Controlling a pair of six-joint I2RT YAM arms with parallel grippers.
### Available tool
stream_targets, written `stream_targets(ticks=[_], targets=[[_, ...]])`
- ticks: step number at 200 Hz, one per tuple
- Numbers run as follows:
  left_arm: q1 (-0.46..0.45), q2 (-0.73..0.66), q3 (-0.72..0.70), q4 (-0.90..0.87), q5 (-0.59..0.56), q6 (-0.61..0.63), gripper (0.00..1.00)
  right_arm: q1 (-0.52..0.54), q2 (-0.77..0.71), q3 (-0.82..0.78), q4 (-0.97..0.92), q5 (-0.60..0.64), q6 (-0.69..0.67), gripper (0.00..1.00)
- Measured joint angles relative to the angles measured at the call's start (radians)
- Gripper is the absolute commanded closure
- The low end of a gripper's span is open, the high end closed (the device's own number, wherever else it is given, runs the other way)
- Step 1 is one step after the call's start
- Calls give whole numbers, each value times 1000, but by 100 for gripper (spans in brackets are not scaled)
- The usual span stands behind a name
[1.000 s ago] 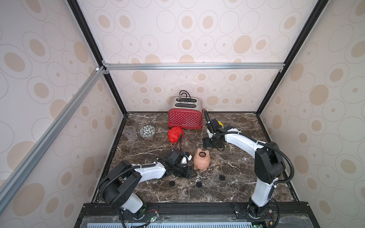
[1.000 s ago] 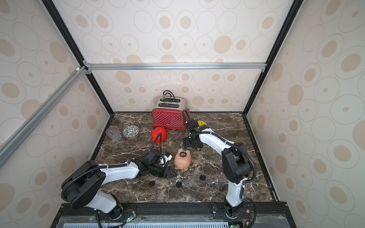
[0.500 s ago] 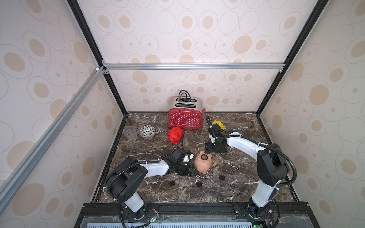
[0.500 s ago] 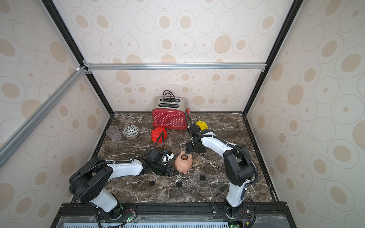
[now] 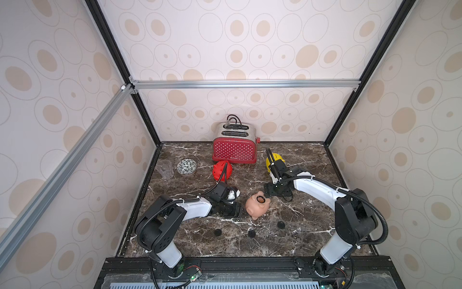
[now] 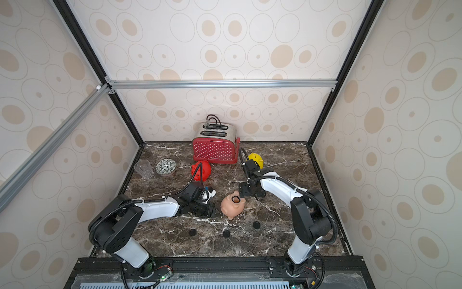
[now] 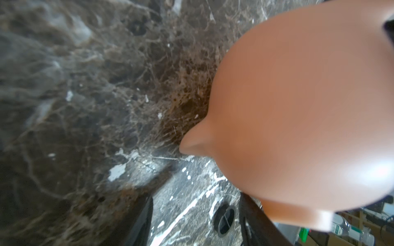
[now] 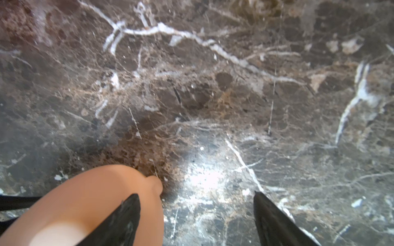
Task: Close piggy banks
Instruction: Adjust the piggy bank at the center of the board.
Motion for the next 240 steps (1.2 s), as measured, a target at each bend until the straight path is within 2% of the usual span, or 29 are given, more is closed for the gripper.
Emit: stream_targets(ticks=[52,78,177,204,240], targets=[[23,31,48,-39,-3,19,34,-4,-70,-68,-11,27,2,13],[39,45,71,-45,-12,26,32,-5,-82,-76,-33,42,0,0],[89,84,146,-80,-43,58,32,12,-169,-133,-91,0,-20,0],[90,38,147,-139,-69,82,32,-3,-195,-133,-99,11,-21,0],[90,-129,104,-202,-87,109,35,-44,-185,-96,-117,38,-23,0]])
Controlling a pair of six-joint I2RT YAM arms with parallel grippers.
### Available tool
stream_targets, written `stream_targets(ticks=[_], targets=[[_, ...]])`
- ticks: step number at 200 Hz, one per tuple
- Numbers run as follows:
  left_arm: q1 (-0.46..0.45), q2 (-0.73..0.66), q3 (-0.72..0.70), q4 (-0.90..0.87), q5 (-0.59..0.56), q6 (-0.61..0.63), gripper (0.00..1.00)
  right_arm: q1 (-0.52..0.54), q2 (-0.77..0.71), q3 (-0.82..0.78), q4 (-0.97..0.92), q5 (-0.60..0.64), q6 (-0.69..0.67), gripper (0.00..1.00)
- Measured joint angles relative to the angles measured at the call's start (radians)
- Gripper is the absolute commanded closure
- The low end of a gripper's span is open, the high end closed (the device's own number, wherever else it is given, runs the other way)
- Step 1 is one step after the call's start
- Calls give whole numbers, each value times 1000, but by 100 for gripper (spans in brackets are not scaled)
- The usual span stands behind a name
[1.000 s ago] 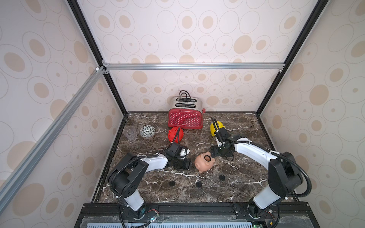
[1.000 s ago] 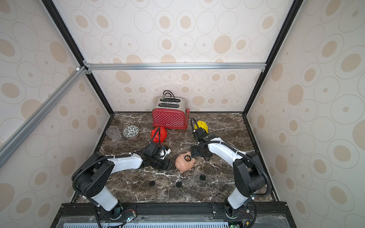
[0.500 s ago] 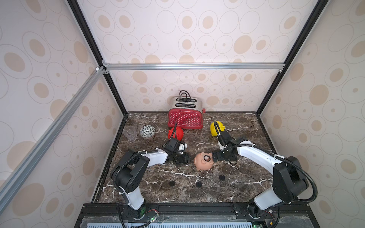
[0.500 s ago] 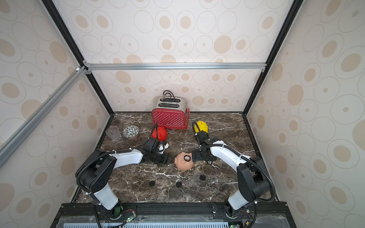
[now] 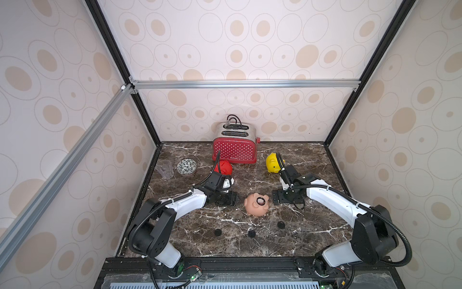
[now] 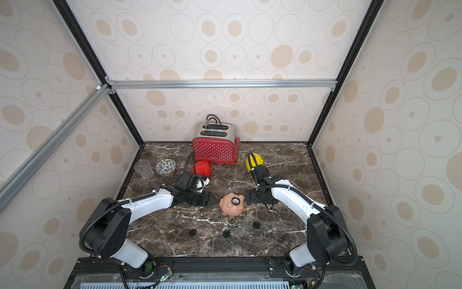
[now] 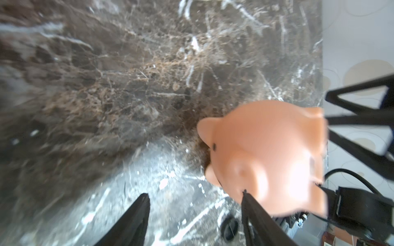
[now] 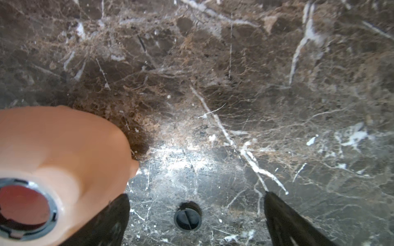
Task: Close piggy banks
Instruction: Adjust the piggy bank at the center of the board.
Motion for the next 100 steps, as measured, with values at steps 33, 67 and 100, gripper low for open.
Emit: stream_targets(ticks=[33,67,100], targets=[[-18,-127,-116,10,11,-24,36,-18,80,123,4,-6,-1,1],[-124,-152,-169,10,24,-49,35,-21,200,233,21,-46,1,2],[-172,-144,-172,40,55,-59,33,-20,252,252,33,-83,3,2]])
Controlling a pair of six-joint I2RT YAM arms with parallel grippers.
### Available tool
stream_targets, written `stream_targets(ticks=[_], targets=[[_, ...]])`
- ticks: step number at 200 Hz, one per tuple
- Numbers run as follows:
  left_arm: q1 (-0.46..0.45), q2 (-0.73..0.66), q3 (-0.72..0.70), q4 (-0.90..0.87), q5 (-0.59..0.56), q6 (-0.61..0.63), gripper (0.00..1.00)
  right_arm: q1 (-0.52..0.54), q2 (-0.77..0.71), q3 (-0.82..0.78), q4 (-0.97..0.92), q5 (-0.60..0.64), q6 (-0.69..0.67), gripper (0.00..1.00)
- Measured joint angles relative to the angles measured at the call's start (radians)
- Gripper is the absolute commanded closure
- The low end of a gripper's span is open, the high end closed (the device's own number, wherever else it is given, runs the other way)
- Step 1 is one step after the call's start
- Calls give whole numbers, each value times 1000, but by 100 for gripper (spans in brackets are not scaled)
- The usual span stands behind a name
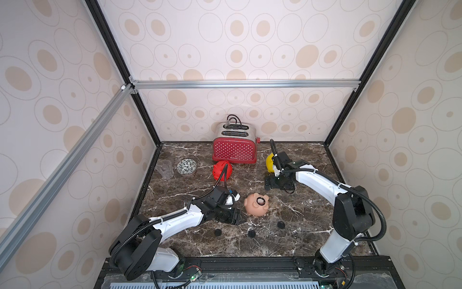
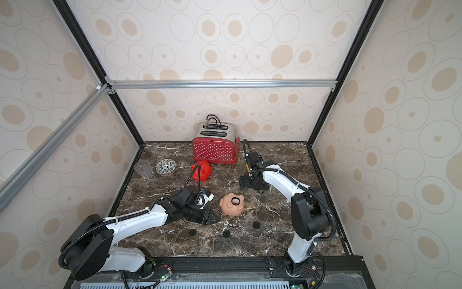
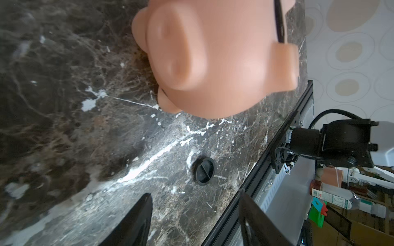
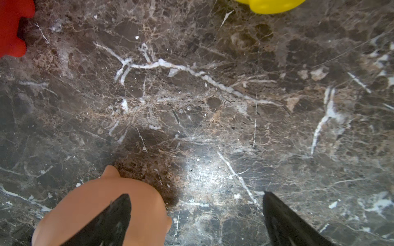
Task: Close piggy banks
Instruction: Adjust the piggy bank at the center of the board.
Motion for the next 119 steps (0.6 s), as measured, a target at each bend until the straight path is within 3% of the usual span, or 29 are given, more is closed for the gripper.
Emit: stream_targets(ticks=[56,119], targets=[[-35,204,-2,211,67,-64,34,2,5,-39,45,-64,26,2],[-22,279,61,216,57,-37,28,9,1,-134,85,-76,41,3]])
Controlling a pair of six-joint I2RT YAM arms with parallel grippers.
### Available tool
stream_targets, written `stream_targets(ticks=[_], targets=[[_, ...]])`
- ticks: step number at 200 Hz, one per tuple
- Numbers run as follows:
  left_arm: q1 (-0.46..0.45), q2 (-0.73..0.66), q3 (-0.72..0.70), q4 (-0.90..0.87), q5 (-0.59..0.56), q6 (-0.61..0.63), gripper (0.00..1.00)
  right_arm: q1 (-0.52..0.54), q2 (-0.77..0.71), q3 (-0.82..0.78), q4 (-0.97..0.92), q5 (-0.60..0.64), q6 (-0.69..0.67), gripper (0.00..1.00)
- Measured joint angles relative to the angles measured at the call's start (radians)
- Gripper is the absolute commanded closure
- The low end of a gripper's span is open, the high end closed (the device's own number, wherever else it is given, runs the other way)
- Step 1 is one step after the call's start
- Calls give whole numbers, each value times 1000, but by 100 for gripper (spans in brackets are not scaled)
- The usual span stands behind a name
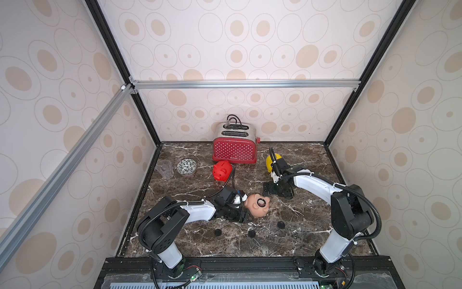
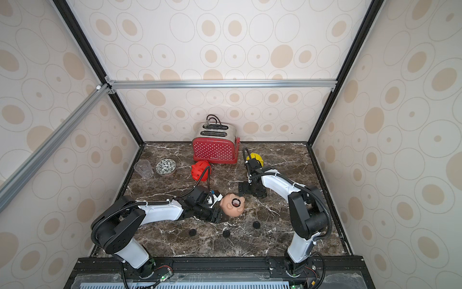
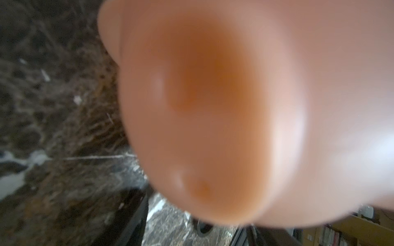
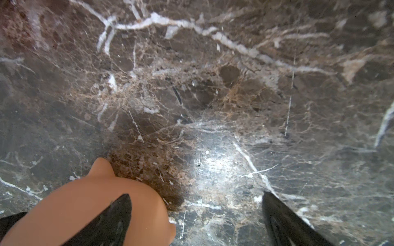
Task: Close piggy banks
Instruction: Adjust the piggy bank at the center of the board.
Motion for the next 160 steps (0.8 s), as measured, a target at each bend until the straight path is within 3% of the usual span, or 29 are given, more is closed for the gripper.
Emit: stream_targets(ticks=[73,160], targets=[[92,6,25,-55,2,43,28,0,-48,-53,25,-3,5,3],[119,44,105,-159,-3,74,26,-2,-48,-66,44,31,6,2]])
